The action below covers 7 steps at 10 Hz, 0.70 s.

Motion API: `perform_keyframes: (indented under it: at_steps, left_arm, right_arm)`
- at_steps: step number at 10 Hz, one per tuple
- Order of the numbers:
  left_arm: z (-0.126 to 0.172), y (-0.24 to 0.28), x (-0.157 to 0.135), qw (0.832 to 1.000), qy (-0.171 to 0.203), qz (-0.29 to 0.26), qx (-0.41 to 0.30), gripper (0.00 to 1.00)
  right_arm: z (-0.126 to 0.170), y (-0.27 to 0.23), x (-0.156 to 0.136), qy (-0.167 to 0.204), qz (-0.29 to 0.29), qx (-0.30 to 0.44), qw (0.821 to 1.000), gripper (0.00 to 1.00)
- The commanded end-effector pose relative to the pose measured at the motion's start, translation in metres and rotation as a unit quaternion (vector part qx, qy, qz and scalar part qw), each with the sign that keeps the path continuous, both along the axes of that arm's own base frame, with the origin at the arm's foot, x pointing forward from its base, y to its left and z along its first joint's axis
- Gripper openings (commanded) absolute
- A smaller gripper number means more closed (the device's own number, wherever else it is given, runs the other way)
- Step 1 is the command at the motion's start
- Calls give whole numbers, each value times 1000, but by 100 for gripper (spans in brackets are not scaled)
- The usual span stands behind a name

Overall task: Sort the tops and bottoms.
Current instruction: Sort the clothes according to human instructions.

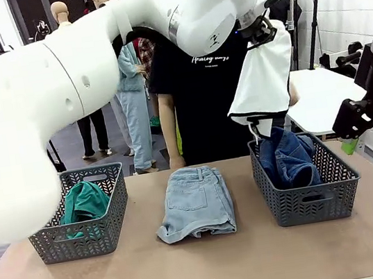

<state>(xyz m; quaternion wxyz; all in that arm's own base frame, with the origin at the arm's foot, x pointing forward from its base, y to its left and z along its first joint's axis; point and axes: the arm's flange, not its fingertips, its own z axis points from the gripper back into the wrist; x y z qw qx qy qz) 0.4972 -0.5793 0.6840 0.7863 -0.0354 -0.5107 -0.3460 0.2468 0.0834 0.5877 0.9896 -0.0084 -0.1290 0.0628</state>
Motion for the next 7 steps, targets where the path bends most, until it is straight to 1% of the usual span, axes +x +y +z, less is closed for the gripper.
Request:
perform_keyframes:
  at_steps: [1, 2, 3, 4, 5, 6, 7]
  left_arm:
    - [14, -38, 21, 998, 1, -41, -41, 0]
    - [13, -49, 19, 996, 12, -69, -58, 0]
    - [7, -53, 17, 994, 27, -78, -67, 0]
    - [-5, -52, 14, 992, 61, -76, -86, 0]
    - [-17, -49, 11, 989, 79, -65, -109, 0]
    - [-32, -45, 13, 988, 98, -47, -112, 0]
    - [-55, -39, 16, 986, 127, -28, -101, 0]
  right_arm:
    - [0, 1, 1, 3, 3, 5, 1000, 100]
    - [0, 1, 1, 3, 3, 5, 1000, 100]
    - [0, 1, 1, 3, 3, 5, 1000, 100]
    - [0, 1, 1, 3, 3, 5, 1000, 100]
    - [0, 1, 1, 3, 3, 5, 1000, 100]
    - [0, 1, 1, 3, 3, 5, 1000, 100]
    - [0, 1, 1, 3, 3, 5, 1000, 100]
